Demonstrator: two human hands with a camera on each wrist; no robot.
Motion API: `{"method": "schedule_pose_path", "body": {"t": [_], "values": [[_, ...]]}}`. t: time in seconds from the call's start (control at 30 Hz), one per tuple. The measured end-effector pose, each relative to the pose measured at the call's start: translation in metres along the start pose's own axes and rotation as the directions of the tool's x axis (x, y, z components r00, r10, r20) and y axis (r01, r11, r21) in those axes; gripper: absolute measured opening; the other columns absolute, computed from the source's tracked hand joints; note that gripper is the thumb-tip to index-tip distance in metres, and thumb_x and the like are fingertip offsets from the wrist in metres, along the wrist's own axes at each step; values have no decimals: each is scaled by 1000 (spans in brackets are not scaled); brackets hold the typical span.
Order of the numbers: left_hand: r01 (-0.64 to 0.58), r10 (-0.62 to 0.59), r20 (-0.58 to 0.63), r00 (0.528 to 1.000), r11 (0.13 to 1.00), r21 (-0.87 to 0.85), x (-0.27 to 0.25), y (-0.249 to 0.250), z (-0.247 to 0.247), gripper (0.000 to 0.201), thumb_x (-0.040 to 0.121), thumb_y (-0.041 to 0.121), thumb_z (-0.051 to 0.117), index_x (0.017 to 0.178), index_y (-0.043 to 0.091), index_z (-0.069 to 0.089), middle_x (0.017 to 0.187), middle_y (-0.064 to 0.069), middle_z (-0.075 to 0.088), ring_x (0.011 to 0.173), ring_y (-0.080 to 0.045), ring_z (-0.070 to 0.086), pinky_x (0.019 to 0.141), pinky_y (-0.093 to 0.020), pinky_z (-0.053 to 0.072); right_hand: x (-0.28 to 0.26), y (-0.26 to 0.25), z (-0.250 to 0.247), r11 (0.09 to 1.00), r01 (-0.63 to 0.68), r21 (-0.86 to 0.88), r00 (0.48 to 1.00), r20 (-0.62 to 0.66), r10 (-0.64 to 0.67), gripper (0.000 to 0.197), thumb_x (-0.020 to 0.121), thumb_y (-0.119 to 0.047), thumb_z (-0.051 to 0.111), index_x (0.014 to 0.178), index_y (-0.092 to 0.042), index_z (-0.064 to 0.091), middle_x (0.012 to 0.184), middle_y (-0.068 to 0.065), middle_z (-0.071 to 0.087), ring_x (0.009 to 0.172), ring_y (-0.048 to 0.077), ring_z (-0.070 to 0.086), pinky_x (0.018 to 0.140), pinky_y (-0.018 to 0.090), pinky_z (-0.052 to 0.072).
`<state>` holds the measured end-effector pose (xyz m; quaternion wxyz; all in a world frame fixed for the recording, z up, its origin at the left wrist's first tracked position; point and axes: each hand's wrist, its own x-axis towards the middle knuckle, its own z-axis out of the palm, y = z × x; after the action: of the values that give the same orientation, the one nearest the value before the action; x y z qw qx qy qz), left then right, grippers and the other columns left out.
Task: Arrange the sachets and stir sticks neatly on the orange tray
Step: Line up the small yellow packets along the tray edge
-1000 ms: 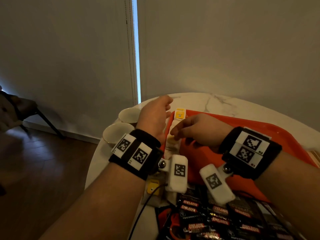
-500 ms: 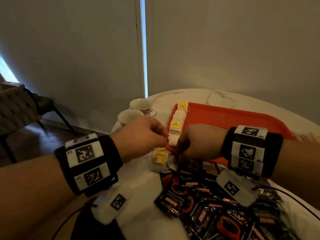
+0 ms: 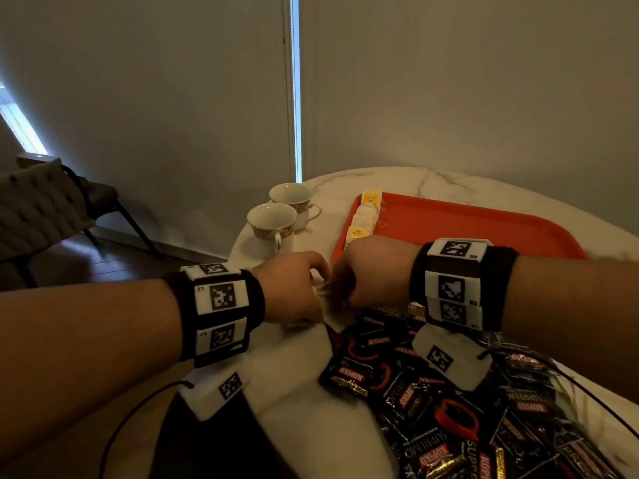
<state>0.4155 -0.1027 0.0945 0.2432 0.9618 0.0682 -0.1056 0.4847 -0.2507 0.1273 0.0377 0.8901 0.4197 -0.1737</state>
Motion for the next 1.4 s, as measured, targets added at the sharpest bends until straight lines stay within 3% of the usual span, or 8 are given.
{"method": "schedule_pose_path", "body": {"t": [0.2, 0.33, 0.57, 0.77, 1.07, 1.13, 1.23, 1.4], "values": [[-11, 11, -4, 1000, 999, 31, -3, -12, -3, 16, 86, 32, 82, 89, 34, 67, 101, 8, 67, 95, -11, 63, 78, -27, 54, 2, 1, 0, 998, -61, 20, 998, 24, 61, 63, 79, -50, 81, 135, -30, 59, 115, -8, 65, 102, 11, 59, 87, 28, 55], [6, -6, -21, 1000, 1000, -1, -5, -17, -4, 13, 88, 28, 80, 87, 29, 67, 100, 6, 67, 97, -13, 63, 79, -25, 52, 10, -10, 2, 999, -40, -16, 997, 60, 41, 93, 70, -66, 81, 147, -28, 47, 127, -5, 63, 112, 15, 58, 96, 35, 54], [30, -39, -39, 998, 978, -208, -12, -24, -12, 9, 89, 21, 79, 92, 22, 70, 98, 0, 71, 94, -17, 67, 88, -37, 60, 23, -24, 3, 999, -36, -19, 997, 67, 37, 43, 86, -45, 77, 122, -24, 69, 109, -2, 72, 99, 17, 66, 87, 33, 58], [-76, -48, -181, 982, 782, -619, -2, -11, -28, 19, 85, 11, 83, 96, 10, 68, 95, -15, 72, 74, -16, 71, 68, -33, 64, 10, 6, -29, 943, -53, 329, 991, -96, 89, 17, 81, -44, 81, 88, -35, 69, 79, -9, 73, 71, 4, 64, 63, 26, 49], [-111, -38, -134, 990, 363, -925, 54, 47, -19, 18, 97, 3, 69, 111, 12, 64, 102, -13, 74, 83, -21, 72, 79, -38, 63, -7, 69, -17, 370, 121, 921, 949, -216, 228, 20, 84, -3, 78, 103, -7, 73, 77, 7, 71, 66, 16, 62, 61, 28, 55], [-92, -59, -121, 991, 354, -931, 69, 58, -12, 14, 98, 2, 66, 105, 14, 66, 96, -13, 74, 87, -27, 70, 86, -46, 58, -7, 80, -9, 180, 154, 972, 957, -192, 219, 29, 82, -8, 78, 111, -5, 72, 83, 8, 72, 68, 16, 60, 64, 29, 56], [-69, -92, -111, 990, 379, -923, 86, 71, -5, 11, 99, 7, 61, 103, 14, 68, 96, -14, 72, 88, -29, 67, 71, -37, 50, -6, 92, -1, 9, 202, 979, 942, -197, 272, 29, 85, -26, 74, 107, -6, 72, 89, 10, 72, 70, 16, 68, 73, 32, 58], [39, -74, 30, 997, 120, -992, 100, 92, -6, 29, 100, 18, 56, 124, 5, 65, 113, -21, 69, 91, -36, 69, 75, -48, 61, 3, 107, 8, -92, 287, 954, 869, -219, 444, 26, 102, -29, 60, 102, -7, 72, 87, 11, 71, 72, 21, 70, 67, 32, 59]]}}
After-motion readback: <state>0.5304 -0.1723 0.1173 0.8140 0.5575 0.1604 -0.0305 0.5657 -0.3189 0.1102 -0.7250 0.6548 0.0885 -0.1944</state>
